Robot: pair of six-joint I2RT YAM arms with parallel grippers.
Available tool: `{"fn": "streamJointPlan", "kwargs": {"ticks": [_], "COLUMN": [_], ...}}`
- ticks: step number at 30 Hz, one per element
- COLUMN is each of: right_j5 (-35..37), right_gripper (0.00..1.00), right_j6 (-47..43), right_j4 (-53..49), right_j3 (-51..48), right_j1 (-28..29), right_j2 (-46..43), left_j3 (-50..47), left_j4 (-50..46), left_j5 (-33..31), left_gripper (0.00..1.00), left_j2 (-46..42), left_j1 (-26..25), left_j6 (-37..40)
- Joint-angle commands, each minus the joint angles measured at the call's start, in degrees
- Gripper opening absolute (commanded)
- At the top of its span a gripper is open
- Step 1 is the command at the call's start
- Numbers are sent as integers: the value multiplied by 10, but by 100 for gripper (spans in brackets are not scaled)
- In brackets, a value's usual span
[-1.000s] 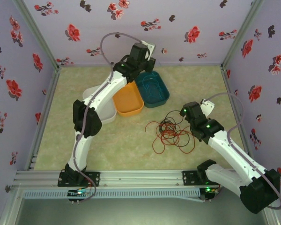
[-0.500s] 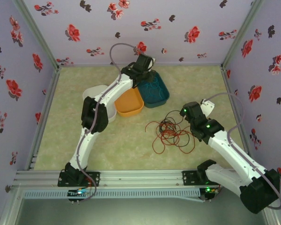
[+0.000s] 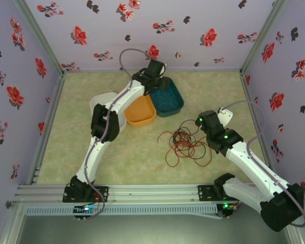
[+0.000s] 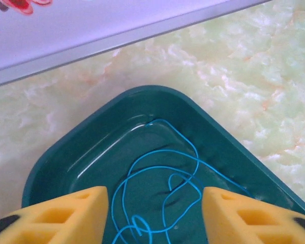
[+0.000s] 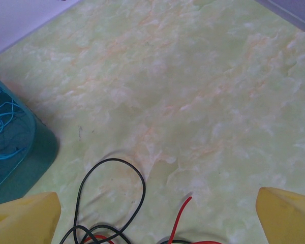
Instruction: Untangle the cables
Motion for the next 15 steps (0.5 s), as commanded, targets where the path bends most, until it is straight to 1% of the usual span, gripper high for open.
{"fn": "streamJointPlan", "kwargs": {"ticks": [1, 3, 6, 8, 9, 10, 15], "right_j5": [1, 1, 2, 3, 3, 3, -14], "right_gripper": [99, 99, 99, 99, 99, 99, 99], "right_j6": [8, 8, 7, 7, 7, 6, -9], "right_j4": [-11, -10, -13, -15, -15, -16, -24], "right_j3": [13, 12, 13, 14, 13, 13, 22], "right_j1": [-3, -3, -3, -3, -4, -4, -4], "right_j2": [-4, -4, -4, -4, -4, -4, 8], "left_j3": [20, 20, 17, 3, -12, -28, -133], "left_j4": [-5, -8, -17, -17, -13, -7, 38], "left_j5": [6, 5, 6, 5, 5, 5, -5], "left_gripper": [60, 67, 74, 82, 88, 99, 100], "left_j2": [-9, -18, -39, -62, -77, -93, -196], "left_j1": [5, 6, 6, 3, 2, 1, -13], "left_j6": [1, -1, -6, -10, -11, -13, -11]}}
